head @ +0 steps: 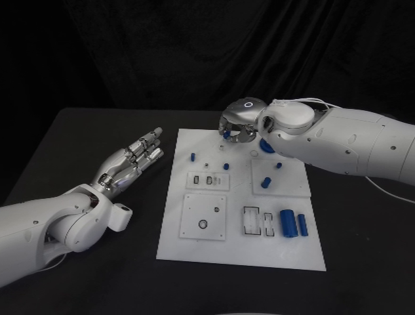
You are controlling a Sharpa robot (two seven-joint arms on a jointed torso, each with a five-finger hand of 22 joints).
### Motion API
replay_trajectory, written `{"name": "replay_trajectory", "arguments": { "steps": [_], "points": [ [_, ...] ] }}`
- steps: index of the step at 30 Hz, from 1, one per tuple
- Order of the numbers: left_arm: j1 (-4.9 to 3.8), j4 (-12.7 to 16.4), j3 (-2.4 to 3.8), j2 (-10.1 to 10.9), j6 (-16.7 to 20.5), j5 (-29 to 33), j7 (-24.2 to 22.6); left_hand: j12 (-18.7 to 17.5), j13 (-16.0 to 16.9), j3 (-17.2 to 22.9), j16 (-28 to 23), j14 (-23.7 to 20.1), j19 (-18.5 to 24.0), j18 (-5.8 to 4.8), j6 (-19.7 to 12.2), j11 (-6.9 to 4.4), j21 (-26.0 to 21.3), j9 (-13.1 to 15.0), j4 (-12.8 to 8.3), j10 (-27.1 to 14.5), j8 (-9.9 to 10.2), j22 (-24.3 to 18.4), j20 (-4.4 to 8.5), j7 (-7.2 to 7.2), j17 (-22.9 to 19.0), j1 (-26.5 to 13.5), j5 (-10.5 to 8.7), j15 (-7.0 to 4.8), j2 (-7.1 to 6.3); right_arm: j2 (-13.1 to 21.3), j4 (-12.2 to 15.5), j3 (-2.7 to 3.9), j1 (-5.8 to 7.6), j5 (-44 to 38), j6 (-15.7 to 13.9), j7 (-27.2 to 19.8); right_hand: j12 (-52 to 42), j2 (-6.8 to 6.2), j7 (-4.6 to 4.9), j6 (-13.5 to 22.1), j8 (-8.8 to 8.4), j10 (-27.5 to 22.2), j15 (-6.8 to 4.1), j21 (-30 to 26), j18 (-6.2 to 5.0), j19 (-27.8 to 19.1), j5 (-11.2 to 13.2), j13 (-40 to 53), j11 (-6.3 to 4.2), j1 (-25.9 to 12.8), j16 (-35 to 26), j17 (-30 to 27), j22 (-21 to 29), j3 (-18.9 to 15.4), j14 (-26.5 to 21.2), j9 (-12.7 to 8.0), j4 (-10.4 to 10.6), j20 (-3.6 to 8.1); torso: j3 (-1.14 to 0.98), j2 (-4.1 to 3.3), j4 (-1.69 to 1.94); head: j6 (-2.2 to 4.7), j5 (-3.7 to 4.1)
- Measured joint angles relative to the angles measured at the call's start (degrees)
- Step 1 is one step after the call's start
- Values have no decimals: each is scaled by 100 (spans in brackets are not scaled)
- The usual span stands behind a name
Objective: Assemble the parts on the task board
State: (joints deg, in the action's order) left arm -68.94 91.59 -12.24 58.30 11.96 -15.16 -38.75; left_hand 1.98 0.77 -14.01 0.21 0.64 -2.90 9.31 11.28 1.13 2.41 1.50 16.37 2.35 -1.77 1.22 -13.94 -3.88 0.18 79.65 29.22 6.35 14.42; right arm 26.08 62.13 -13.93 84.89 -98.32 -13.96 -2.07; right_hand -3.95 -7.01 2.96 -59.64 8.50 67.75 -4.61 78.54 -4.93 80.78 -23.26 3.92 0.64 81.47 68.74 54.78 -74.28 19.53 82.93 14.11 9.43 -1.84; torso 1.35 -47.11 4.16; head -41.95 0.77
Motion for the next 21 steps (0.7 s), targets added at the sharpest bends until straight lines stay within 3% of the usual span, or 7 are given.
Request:
{"name": "replay_trajectory", "arguments": {
  "steps": [11,21],
  "points": [
    [0,-22,0,-17,-16,0,0,0,0,15,0,0,-21,0,31,20,0,7,15,20,0,0,-21,31,0,10,0,0,9,-37,-28,3,-5,27,67,5,35,0,19,185,-114,-193,43,-12,0,-32,0,1,33,0,-107,-150,47,39,-83,27,39,-32,2,-2,-13,-15,-29],
    [0,-31,0,-31,-41,-1,0,0,6,46,0,-21,-21,1,143,20,0,18,15,21,0,0,-21,185,0,57,21,20,10,-71,-61,10,-5,72,220,17,34,-30,37,246,-175,-390,62,-23,0,-52,-1,-1,61,-30,-136,-170,52,63,-103,-3,62,-52,-1,-3,-7,-31,-23]
  ]
}}
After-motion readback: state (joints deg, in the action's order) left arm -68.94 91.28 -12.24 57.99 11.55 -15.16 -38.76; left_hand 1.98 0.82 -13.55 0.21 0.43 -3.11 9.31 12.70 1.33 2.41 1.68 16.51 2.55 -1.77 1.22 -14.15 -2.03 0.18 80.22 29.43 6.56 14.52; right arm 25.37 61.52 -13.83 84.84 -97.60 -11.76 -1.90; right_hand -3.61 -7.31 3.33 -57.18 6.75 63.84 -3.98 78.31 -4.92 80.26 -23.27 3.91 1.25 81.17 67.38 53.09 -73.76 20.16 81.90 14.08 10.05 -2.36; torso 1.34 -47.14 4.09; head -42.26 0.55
